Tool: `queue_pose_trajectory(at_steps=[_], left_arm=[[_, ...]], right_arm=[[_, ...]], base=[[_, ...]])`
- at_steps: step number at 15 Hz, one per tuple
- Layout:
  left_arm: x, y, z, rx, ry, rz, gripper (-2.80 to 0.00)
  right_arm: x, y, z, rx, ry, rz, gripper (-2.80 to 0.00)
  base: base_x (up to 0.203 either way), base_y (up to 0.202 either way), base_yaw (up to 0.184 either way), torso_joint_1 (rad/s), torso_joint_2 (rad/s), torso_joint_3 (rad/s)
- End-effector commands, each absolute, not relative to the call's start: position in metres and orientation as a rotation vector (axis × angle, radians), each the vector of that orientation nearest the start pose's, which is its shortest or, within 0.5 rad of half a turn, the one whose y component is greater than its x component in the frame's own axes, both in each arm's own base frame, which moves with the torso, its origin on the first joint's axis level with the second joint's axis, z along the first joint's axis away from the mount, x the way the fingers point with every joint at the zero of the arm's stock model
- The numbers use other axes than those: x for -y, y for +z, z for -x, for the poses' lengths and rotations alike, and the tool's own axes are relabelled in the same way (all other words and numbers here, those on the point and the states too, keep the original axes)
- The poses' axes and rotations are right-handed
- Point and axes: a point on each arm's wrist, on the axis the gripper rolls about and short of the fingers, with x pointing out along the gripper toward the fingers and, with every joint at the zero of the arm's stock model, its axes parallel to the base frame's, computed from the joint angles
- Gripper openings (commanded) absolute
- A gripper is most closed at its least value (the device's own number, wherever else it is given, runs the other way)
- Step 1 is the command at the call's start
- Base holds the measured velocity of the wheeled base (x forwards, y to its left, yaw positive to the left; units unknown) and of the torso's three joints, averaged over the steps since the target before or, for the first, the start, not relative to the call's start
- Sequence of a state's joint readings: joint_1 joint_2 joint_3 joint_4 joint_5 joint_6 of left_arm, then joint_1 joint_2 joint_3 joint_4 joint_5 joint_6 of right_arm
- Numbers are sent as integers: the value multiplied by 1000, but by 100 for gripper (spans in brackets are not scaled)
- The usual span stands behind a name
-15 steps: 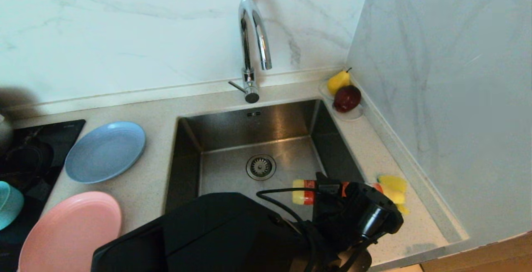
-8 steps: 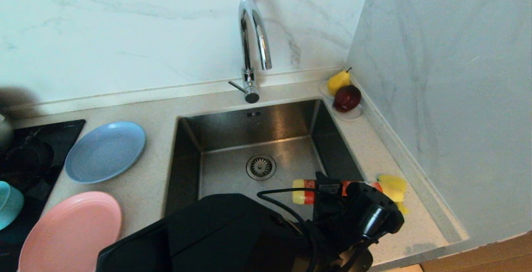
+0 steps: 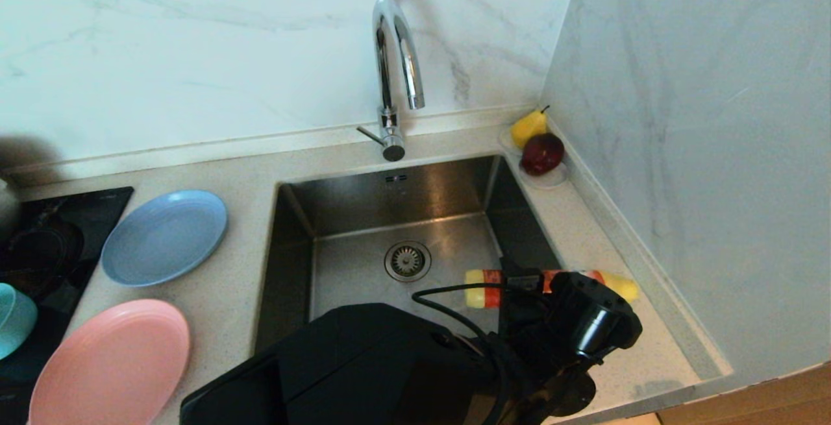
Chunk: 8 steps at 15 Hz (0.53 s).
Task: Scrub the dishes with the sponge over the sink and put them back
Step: Squeeze it onto the sponge
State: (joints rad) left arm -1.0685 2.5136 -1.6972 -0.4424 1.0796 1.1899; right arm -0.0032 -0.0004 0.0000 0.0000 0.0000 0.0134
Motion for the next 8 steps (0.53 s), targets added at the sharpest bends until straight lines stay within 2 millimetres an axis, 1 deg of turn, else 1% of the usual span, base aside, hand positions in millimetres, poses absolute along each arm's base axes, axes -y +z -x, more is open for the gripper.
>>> queue_pose_trajectory(at_steps=[1, 8], left_arm=[[429, 63, -261, -186, -94, -1541, -280], [429, 56, -261, -212, -70, -1566, -280]], right_arm=[[0, 75, 23, 0, -3, -14, -280], [0, 75, 23, 0, -3, -14, -280]], base=[[0, 0, 0, 0, 0, 0], [0, 0, 0, 0, 0, 0]])
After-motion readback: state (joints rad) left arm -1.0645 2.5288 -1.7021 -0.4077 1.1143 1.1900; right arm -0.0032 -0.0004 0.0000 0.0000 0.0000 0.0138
